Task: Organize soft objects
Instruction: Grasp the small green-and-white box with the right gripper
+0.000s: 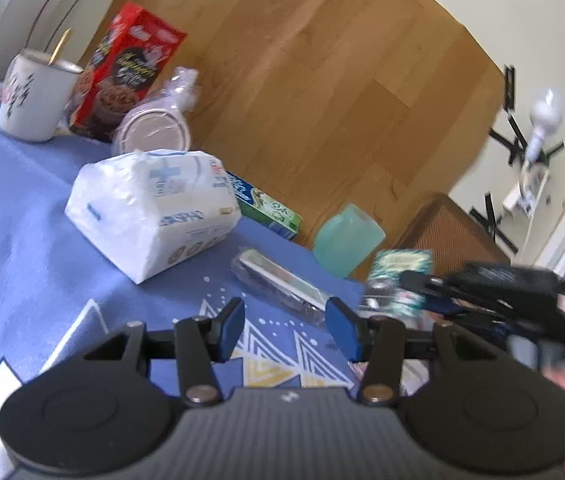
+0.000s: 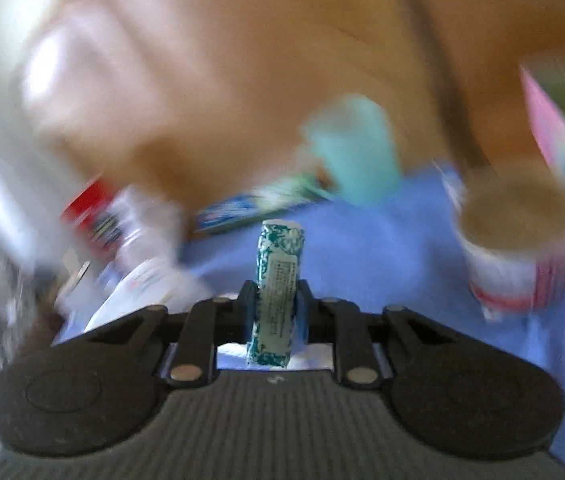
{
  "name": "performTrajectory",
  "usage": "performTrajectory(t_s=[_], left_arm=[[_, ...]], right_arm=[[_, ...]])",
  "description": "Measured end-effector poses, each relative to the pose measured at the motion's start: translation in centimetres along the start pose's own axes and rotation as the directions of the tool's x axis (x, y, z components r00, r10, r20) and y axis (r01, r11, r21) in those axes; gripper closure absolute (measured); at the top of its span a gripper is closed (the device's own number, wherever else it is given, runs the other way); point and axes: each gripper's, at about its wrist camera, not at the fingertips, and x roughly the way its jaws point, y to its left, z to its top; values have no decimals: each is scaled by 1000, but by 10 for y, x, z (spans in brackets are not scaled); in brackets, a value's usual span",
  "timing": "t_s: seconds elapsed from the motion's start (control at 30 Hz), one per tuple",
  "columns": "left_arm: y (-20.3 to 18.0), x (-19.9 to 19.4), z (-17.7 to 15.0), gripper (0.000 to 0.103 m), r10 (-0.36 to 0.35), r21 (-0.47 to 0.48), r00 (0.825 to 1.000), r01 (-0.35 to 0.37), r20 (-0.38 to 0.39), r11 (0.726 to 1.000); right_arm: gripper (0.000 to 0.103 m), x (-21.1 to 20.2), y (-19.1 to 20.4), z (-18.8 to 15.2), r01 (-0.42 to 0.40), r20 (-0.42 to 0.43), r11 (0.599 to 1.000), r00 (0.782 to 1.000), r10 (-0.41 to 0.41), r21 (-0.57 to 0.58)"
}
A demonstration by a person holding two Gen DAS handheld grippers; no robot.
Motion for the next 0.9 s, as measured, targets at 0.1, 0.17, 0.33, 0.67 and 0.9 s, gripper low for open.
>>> performTrajectory(t_s=[0.1,0.17,0.33,0.67,0.9], left_arm=[[9,-1,2,57,-8,-51,1000,8,2,999],[14,0,4,53,-14,-84,1000,13,-6,996],[16,2,4,53,-2,-113,999,-4,-54,994],[-16,0,-13,53,-75,-58,964,62,-255,996],[-41,22,-28,63,-70,-28,927,64,-367,998]], right_arm=[[80,-32,42,-25,-92,-36,952,996,85,-292],[80,-41,48,-42,-199,-140,934,977,163,-297],[68,-42,30,-77,-272,-300,947,930,213,-170],[22,-85,18,-102,-178,-166,926,978,129,-331],[35,-40,46,-108,-120,-181,867,983,36,-484]])
